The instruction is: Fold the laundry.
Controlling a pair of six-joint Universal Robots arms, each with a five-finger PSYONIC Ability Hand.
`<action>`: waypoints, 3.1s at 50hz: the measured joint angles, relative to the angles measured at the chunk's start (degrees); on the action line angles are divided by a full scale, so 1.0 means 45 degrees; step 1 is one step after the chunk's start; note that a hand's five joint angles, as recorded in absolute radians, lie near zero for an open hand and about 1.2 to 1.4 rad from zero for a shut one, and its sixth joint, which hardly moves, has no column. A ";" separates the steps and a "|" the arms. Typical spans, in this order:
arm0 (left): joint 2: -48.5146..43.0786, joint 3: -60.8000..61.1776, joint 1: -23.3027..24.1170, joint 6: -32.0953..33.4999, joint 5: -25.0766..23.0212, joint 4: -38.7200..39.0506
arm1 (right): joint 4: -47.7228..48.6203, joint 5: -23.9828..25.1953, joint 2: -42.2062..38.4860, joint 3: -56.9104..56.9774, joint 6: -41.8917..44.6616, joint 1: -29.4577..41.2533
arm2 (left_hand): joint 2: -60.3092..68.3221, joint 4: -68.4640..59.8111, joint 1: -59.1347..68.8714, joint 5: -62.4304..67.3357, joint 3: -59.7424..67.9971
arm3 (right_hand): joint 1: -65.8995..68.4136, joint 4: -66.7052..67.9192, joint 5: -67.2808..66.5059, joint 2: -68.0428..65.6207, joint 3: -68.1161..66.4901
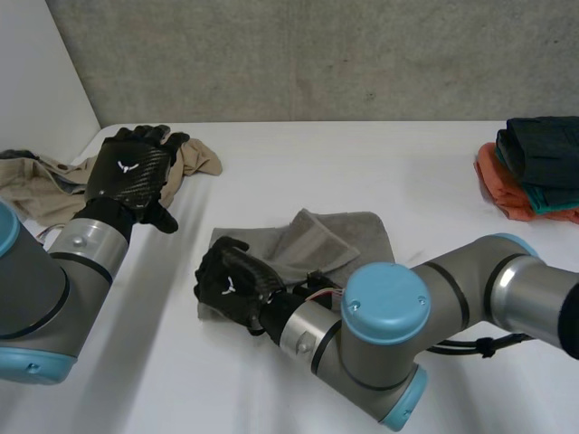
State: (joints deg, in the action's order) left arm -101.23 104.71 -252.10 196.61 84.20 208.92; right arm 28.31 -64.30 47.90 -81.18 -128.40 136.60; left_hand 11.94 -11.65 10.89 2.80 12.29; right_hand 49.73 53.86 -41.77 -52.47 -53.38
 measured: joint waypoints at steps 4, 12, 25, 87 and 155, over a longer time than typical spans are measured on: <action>-0.0010 -0.0009 0.0023 0.0000 0.0000 0.0025 | -0.0061 -0.1178 0.0186 -0.0157 -0.1628 -0.0149 | 0.0000 0.0000 0.0000 0.0000 0.0000 | -0.7850 -0.8327 0.8142 0.8299 0.8284; -0.0034 0.0030 0.0142 0.0001 -0.0003 0.0151 | -0.1207 -0.3592 0.2164 -0.1351 -0.5076 -0.1182 | 0.0000 0.0000 0.0000 0.0000 -0.0001 | -0.8203 -0.9224 0.8675 0.8958 0.9162; -0.1405 -0.0419 0.2271 0.0095 -0.0160 0.0386 | -0.2683 -0.3907 0.3350 -0.4064 -0.5949 -0.4472 | 0.0000 0.0000 0.0000 0.0000 -0.0001 | -0.8203 -0.9224 0.8675 0.8958 0.9162; -0.0109 0.0065 0.2223 0.1402 0.3103 0.0140 | -0.0903 -0.5266 0.4191 -0.3084 0.2193 -0.2939 | -0.0015 0.0001 0.0000 0.0000 0.0000 | 0.3067 0.3280 -0.3395 -0.3303 -0.3277; -0.2214 -0.4200 0.3513 -0.1879 0.1155 -0.4616 | -0.4675 -0.4688 0.3409 -0.1138 -0.4769 -0.2205 | -0.0015 0.0001 0.0033 -0.0002 0.0000 | -0.8226 -0.9178 0.8680 0.8964 0.1523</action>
State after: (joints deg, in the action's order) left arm -111.19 85.81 -236.29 188.16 89.40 188.14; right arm 7.27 -85.39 63.24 -86.30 -149.86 126.68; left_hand 11.87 -11.64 11.04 2.79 12.29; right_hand 12.72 12.56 -2.71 -12.13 -46.53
